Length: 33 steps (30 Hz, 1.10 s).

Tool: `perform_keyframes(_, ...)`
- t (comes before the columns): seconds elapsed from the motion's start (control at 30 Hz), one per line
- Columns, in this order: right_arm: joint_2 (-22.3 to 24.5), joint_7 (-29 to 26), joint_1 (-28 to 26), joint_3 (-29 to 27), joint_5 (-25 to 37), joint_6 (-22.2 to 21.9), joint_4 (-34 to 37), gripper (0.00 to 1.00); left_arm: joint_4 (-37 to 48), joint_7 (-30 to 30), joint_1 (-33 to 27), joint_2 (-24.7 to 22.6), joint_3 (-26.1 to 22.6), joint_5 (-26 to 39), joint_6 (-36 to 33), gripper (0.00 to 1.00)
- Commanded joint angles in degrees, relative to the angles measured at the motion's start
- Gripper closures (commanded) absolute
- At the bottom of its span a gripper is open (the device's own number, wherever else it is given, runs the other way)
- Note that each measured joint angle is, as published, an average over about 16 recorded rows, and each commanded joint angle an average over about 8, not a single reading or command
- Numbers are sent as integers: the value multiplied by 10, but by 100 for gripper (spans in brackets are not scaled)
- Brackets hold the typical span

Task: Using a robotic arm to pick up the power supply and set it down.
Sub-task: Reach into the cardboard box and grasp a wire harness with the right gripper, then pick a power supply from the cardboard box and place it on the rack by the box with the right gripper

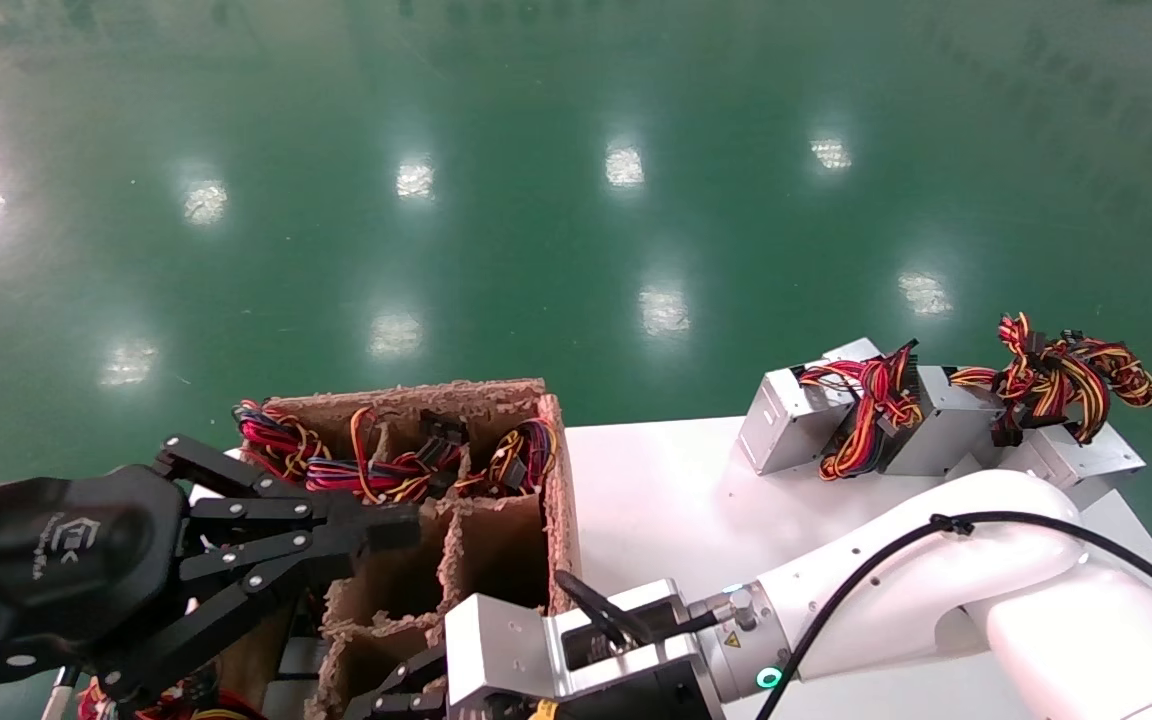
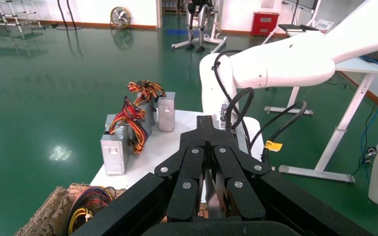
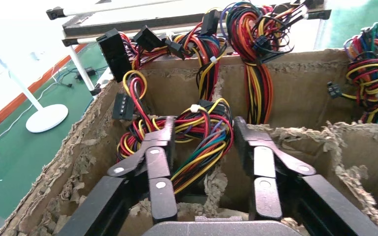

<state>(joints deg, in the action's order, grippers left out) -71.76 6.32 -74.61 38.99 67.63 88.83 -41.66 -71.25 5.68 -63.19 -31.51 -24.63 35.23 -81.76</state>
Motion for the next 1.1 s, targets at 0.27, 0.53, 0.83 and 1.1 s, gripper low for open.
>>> perform_keyframes(0.27,-3,10,-3,9,-3,2,12,100,0,0,0,0,0,0,0,100)
perform_keyframes(0.53,6,7,3,7,-25,6,11,100,0,0,0,0,0,0,0,100)
perform_keyframes(0.83,40,-21,20,1,-86,16,-30,100,0,0,0,0,0,0,0,100)
perform_keyframes(1.1,80,-65,33,2,-149,12,-111,100,0,0,0,0,0,0,0,100)
